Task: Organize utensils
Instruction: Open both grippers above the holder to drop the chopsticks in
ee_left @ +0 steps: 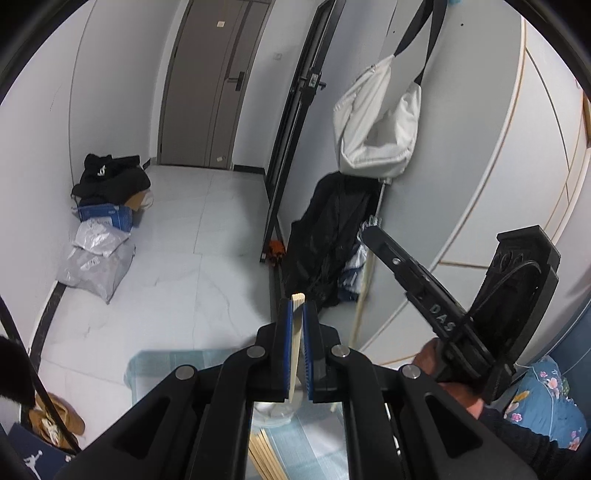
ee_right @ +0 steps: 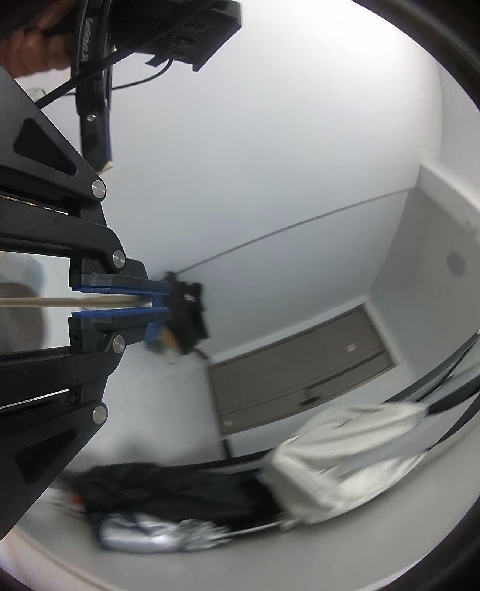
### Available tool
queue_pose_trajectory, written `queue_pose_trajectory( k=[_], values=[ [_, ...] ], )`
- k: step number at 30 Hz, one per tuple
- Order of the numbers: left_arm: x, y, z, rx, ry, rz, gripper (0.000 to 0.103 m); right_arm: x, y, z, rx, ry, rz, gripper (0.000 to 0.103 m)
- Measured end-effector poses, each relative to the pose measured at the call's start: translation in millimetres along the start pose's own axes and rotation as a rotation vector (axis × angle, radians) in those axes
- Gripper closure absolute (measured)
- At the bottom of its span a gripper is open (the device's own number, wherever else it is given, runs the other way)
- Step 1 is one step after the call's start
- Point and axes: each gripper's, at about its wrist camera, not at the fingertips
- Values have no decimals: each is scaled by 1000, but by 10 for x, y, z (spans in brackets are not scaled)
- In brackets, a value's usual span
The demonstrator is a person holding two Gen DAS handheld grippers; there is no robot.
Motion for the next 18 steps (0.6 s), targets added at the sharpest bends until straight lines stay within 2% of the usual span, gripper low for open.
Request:
queue_pose_trajectory(
  k=[4, 9, 12, 18],
  values=[
    [50, -148, -106, -20, -25, -15, 101, -46, -21, -313, -38, 14, 56, 97],
    [94, -194, -295, -39, -64, -58, 101, -162, 135, -631, -47, 6, 79, 97],
    [152, -154, -438, -28, -75, -79, 101, -259, 237, -780, -63, 8, 78, 97],
    [282, -71, -688, 37, -38, -50, 101, -365, 453, -890, -82, -1, 97, 97]
  ],
)
Point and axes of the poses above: each gripper's, at about its wrist camera, not at the fingertips, and z roughly against the way its jaws point, x to its left, y to its underside, and after that the axes turned 13 degrees about -y, right-handed
